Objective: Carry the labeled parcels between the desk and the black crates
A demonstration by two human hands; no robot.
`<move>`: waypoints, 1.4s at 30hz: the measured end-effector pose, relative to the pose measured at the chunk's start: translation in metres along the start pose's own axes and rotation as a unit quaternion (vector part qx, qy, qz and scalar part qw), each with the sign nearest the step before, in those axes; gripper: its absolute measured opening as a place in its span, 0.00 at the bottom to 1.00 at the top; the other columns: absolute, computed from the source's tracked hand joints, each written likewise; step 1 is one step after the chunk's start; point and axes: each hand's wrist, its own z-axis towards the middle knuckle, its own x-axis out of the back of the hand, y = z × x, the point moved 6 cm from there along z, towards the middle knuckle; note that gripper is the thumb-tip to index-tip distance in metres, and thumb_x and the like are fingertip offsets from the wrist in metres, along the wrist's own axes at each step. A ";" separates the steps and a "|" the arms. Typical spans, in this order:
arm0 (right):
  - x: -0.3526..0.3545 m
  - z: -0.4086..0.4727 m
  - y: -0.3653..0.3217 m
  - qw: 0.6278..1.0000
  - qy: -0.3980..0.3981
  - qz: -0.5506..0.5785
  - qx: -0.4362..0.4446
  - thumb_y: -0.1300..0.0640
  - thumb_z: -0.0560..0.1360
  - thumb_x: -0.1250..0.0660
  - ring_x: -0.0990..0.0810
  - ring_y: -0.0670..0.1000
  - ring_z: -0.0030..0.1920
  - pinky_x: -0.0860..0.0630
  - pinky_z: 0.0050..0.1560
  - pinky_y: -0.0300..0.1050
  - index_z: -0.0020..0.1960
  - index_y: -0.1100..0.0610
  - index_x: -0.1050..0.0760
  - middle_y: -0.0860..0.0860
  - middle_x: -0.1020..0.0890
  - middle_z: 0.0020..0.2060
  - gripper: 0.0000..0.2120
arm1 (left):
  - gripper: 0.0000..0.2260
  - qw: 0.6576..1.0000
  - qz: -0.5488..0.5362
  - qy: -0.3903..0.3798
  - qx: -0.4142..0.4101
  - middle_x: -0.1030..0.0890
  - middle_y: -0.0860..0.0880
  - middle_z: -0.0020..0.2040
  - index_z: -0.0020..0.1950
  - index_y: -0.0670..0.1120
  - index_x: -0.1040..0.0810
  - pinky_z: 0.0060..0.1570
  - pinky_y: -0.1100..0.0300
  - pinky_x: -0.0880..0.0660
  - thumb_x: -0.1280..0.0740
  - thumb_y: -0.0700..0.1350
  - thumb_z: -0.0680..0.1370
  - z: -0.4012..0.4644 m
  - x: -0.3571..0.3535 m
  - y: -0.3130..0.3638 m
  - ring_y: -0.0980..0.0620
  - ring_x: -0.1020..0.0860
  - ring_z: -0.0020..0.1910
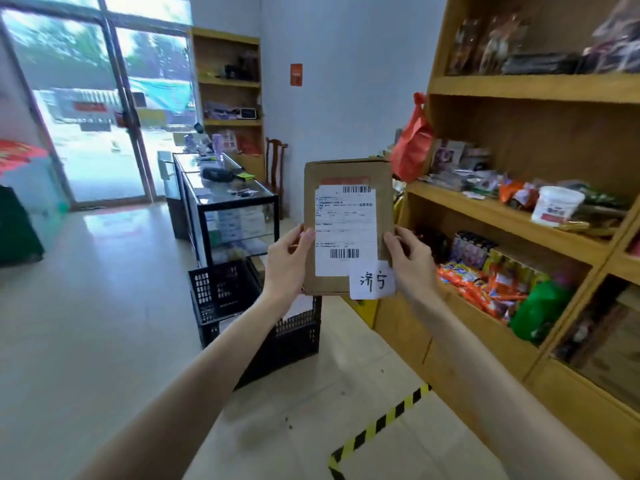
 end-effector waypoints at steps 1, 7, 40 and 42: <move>-0.014 0.011 0.003 1.000 -0.014 0.006 0.003 0.55 0.84 0.40 0.21 0.36 0.52 0.25 0.51 0.29 0.66 0.53 0.26 0.41 0.21 0.55 0.12 | 0.09 1.000 0.007 0.007 0.003 0.13 0.57 0.47 0.52 0.61 0.17 0.52 0.49 0.17 0.36 0.49 0.84 0.009 0.006 -0.005 0.54 0.15 0.48; -0.079 0.083 0.021 0.996 -0.074 0.045 0.009 0.53 0.84 0.40 0.20 0.48 0.59 0.22 0.56 0.42 0.69 0.57 0.26 0.48 0.19 0.58 0.16 | 0.14 0.998 0.024 0.062 0.001 0.15 0.55 0.54 0.67 0.49 0.20 0.50 0.61 0.18 0.35 0.50 0.84 0.080 0.027 -0.033 0.56 0.15 0.51; -0.311 0.524 0.138 0.975 -0.189 0.112 0.042 0.54 0.84 0.40 0.17 0.37 0.41 0.23 0.37 0.31 0.69 0.60 0.27 0.53 0.16 0.54 0.17 | 0.14 0.981 0.051 0.184 -0.047 0.15 0.57 0.52 0.68 0.45 0.20 0.42 0.65 0.20 0.36 0.46 0.84 0.508 0.010 -0.160 0.62 0.16 0.47; -0.331 0.550 0.142 0.974 -0.196 0.113 0.035 0.54 0.84 0.40 0.16 0.38 0.40 0.23 0.35 0.33 0.70 0.60 0.27 0.53 0.16 0.53 0.17 | 0.14 0.981 0.044 0.185 -0.045 0.15 0.56 0.52 0.68 0.45 0.21 0.42 0.66 0.20 0.37 0.45 0.84 0.539 0.015 -0.170 0.62 0.16 0.47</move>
